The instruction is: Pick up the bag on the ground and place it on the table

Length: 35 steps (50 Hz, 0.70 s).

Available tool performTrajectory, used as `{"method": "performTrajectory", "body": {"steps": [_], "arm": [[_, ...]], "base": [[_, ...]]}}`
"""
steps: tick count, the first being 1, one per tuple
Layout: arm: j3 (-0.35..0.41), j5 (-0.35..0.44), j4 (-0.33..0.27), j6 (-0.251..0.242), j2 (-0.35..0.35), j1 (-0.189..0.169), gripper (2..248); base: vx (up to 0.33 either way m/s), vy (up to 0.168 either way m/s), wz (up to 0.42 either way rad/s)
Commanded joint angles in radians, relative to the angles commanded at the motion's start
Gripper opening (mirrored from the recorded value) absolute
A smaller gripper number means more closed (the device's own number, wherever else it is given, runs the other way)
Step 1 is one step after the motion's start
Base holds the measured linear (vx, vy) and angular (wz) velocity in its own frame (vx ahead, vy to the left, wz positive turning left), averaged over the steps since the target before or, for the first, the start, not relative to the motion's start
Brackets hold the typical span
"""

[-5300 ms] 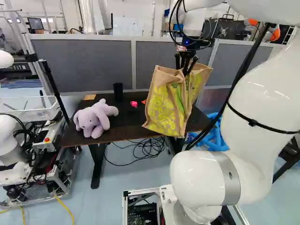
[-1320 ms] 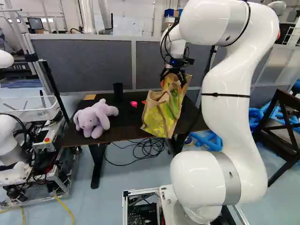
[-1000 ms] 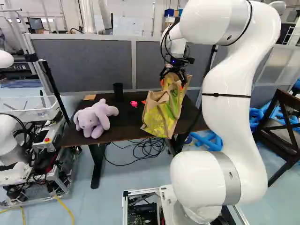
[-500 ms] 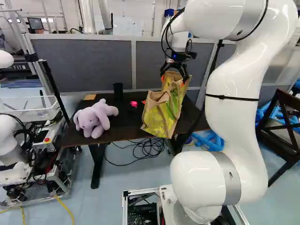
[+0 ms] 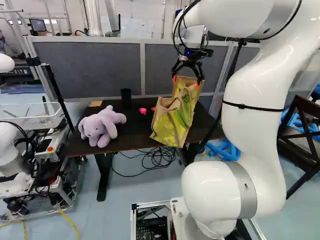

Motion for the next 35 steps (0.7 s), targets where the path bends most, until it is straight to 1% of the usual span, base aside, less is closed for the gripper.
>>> {"method": "performTrajectory", "body": {"steps": [25, 35], "arm": [[-0.007, 0.000, 0.000, 0.000, 0.063, 0.000, 247], [-0.008, 0.000, 0.000, 0.000, 0.065, 0.000, 247]], "base": [[0.000, 0.000, 0.000], [0.000, 0.000, 0.000]]}}
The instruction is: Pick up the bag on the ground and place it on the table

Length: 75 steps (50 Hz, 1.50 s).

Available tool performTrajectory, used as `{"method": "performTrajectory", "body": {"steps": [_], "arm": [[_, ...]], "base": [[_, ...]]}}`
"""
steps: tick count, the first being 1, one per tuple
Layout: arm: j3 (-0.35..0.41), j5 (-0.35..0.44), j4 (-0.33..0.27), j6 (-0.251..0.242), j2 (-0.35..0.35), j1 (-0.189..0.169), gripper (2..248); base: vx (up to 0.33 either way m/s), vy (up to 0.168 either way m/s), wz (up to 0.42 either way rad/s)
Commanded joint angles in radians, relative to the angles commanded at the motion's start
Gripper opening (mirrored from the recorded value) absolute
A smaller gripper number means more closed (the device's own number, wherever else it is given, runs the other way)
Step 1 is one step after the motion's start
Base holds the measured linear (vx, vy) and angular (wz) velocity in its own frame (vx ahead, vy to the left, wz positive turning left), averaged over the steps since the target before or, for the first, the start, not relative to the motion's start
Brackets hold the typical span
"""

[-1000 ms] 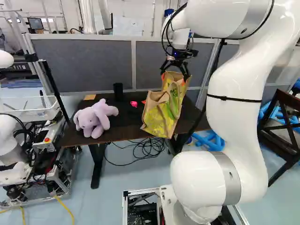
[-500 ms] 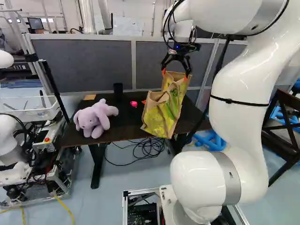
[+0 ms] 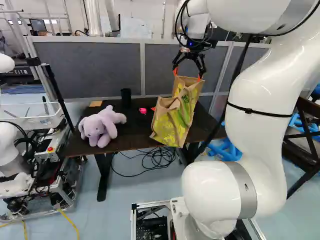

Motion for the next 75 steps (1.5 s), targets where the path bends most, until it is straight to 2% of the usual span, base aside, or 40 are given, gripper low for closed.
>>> {"method": "performTrajectory", "body": {"steps": [20, 75], "arm": [[0.000, 0.000, 0.000, 0.000, 0.000, 0.000, 247], [0.000, 0.000, 0.000, 0.000, 0.000, 0.000, 247]], "base": [[-0.050, 0.001, 0.003], [-0.190, 0.001, 0.019]]}}
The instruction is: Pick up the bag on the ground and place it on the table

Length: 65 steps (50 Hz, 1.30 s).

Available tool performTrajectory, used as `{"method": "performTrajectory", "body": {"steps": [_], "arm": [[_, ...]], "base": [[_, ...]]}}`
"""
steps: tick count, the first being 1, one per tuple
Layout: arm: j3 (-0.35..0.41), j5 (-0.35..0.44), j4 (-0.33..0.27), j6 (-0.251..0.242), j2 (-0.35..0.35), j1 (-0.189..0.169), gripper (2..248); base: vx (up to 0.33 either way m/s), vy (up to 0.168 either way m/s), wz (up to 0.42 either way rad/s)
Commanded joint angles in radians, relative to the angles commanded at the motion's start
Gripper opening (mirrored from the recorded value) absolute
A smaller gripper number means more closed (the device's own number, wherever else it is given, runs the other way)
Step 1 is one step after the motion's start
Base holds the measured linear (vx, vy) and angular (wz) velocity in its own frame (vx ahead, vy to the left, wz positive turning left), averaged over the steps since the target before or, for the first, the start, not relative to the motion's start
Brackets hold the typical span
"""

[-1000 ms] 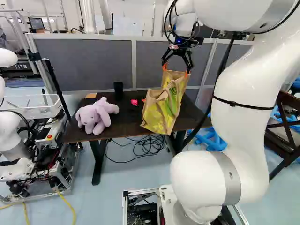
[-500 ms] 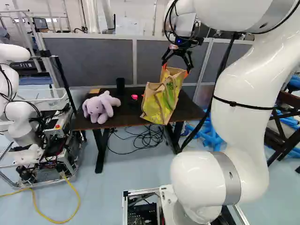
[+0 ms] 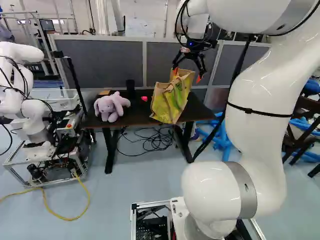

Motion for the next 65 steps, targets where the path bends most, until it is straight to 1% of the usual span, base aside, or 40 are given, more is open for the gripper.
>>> {"method": "performTrajectory", "body": {"steps": [40, 65], "arm": [[0.000, 0.000, 0.000, 0.000, 0.000, 0.000, 247], [0.000, 0.000, 0.000, 0.000, 0.000, 0.000, 247]], "base": [[-0.149, 0.000, 0.017], [-0.006, 0.001, 0.001]]}}
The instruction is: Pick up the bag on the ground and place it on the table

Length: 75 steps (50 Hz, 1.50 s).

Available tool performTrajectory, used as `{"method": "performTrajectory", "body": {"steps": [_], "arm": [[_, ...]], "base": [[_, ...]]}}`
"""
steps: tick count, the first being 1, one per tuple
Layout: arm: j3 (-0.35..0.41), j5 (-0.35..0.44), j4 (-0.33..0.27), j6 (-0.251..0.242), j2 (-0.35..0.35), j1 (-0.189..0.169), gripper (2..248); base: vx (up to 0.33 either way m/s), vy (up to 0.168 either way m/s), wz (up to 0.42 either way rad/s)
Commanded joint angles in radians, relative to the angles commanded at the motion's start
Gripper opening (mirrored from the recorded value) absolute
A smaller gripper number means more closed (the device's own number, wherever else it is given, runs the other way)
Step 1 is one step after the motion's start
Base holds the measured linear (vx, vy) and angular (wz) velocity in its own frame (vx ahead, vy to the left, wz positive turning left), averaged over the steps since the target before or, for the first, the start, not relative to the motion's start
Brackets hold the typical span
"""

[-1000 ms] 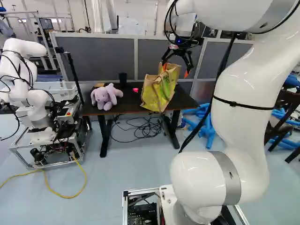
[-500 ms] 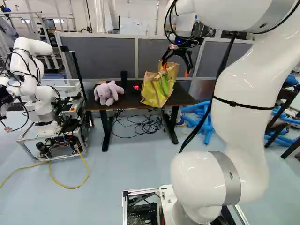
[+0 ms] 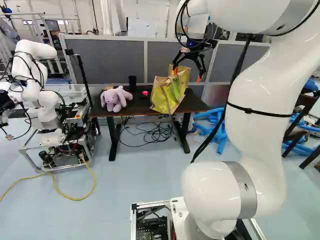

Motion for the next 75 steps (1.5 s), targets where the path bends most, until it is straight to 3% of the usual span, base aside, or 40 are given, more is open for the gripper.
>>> {"method": "performTrajectory", "body": {"steps": [40, 75], "arm": [[0.016, 0.024, 0.000, -0.008, 0.006, 0.001, 247], [0.120, 0.174, -0.001, -0.057, 0.044, 0.010, 247]], "base": [[0.000, 0.000, 0.000], [0.000, 0.000, 0.000]]}}
